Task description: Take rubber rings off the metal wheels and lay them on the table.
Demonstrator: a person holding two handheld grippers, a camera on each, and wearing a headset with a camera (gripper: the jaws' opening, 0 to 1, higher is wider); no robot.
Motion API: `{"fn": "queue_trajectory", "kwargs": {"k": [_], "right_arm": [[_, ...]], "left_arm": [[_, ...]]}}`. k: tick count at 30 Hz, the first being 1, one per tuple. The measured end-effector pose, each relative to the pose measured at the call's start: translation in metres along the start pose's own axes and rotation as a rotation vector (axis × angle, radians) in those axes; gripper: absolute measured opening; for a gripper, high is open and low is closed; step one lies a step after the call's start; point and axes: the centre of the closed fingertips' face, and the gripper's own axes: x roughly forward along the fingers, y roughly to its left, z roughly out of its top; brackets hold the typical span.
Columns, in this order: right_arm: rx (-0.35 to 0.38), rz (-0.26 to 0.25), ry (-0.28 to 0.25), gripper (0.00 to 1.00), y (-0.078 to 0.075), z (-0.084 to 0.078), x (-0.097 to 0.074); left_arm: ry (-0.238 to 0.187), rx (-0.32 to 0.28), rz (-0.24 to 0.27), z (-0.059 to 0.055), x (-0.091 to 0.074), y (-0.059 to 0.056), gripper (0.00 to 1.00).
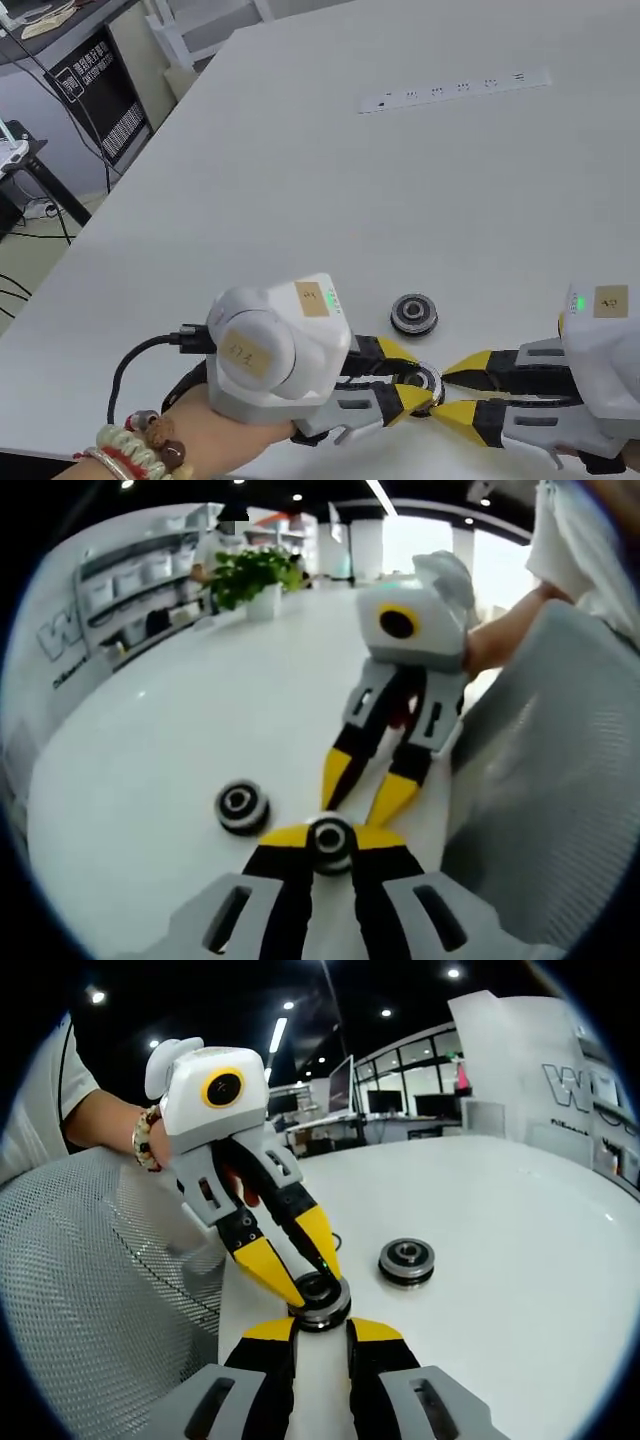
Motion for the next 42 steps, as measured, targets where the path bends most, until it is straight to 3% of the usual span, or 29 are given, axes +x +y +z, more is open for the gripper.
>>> {"fn": "queue_trajectory", "kwargs": {"k": [12,22,28,31,42], "right_arm": [[-0.022,0.019,0.000,0.18,0.0025,0.0021,0.0012],[-0.035,0.022,0.012,0.20,0.0015,0.0017,0.0040],[-0.062,0.017,0.023,0.15,0.0006,0.0000,0.0015],[-0.148,0.006,0.043,0.12,0.0014,-0.0006,0.0000],[-0.144,-0.029,0.078,0.08,0.0020,-0.0006,0.0007]], "left_arm": [[-0.005,-0.038,0.010,-0.0038,-0.0010,0.0026,0.15],[-0.005,-0.022,0.006,-0.0034,-0.0014,0.0034,0.15],[-0.007,-0.020,0.007,-0.0033,-0.0013,0.0034,0.15],[-0.004,-0.015,0.013,-0.0034,-0.0014,0.0032,0.14],[-0.008,-0.027,0.014,-0.0046,-0.0025,0.0026,0.14]]}}
